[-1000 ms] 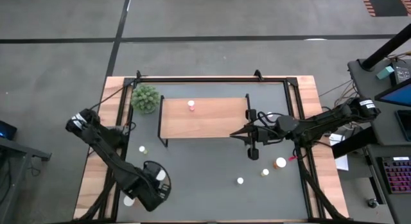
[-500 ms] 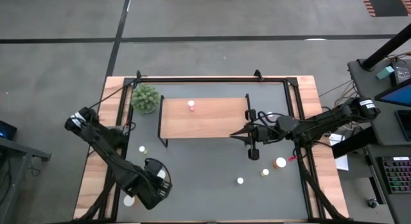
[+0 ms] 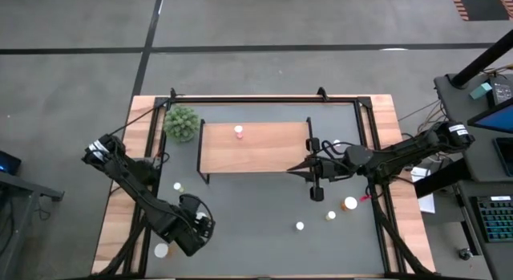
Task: Pick and place medicine bottles onto shelf by color
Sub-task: Put the top left orange pill bottle on the shelf, then put the bottom orange pill bottle on the shelf aligned with the other orange pill bottle
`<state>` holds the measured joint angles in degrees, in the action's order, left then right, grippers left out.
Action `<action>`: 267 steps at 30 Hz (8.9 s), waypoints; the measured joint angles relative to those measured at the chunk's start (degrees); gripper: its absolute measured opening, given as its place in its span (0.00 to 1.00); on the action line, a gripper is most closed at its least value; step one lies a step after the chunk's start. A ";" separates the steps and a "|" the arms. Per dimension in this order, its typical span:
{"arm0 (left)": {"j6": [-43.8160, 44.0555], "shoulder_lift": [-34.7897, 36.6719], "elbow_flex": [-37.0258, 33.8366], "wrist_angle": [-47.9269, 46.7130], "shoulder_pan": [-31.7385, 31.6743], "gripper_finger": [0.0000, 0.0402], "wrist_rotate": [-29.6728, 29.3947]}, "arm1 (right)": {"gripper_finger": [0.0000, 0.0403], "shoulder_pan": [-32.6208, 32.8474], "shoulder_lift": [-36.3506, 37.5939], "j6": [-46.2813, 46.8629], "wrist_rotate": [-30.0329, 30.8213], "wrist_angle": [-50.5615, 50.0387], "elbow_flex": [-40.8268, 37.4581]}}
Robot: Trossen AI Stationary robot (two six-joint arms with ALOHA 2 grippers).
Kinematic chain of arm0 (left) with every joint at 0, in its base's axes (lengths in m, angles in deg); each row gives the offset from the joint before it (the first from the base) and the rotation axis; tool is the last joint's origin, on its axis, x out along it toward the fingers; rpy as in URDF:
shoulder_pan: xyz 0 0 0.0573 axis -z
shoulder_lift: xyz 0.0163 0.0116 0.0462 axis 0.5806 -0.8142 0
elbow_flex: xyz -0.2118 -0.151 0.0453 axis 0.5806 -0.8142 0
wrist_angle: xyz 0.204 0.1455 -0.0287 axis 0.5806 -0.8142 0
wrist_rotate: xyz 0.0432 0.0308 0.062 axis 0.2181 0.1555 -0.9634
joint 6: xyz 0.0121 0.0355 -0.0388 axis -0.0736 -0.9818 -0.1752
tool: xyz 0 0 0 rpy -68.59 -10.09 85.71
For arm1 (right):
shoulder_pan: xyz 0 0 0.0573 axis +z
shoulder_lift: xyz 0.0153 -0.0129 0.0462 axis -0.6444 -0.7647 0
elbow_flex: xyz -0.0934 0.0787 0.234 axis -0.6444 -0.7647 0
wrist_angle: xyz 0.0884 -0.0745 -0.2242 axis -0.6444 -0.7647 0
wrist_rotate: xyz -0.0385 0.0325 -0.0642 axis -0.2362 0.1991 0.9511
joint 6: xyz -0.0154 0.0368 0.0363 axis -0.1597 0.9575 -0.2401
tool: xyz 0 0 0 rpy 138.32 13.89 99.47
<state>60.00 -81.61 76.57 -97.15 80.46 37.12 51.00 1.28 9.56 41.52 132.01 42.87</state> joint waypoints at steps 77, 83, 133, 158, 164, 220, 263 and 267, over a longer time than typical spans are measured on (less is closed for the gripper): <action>-77.71 2.34 35.16 -22.55 -58.50 0.49 -3.83 | 0.02 -0.02 -0.02 -1.95 0.04 -2.11 0.02; -77.09 3.47 30.69 -21.54 -59.76 0.49 -2.65 | 0.02 -0.02 -0.02 -1.95 0.04 -2.51 0.02; -101.81 9.18 21.72 -13.85 -48.84 0.34 0.51 | 0.02 -0.01 5.09 -3.11 0.04 -7.30 0.02; -100.38 9.03 11.34 -7.00 -49.57 0.02 -16.05 | 0.02 -0.02 5.25 -4.09 0.04 -7.69 0.02; -93.80 9.33 12.77 -7.05 -47.71 0.02 -10.82 | 0.02 -0.02 5.25 -4.11 0.04 -7.72 0.02; 8.76 -1.04 4.20 3.72 12.37 0.68 29.43 | 0.02 0.28 5.25 -0.37 0.02 -8.86 0.02; 8.24 -5.12 0.49 3.03 13.97 0.57 25.26 | 0.02 0.63 5.25 -0.50 0.01 -9.64 0.02; 7.49 -4.81 0.60 4.05 13.90 0.57 25.05 | 0.02 0.63 5.25 -0.63 0.01 -9.65 0.02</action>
<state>67.49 -86.42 77.16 -93.10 94.36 62.17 51.63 6.53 8.92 41.53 122.35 42.89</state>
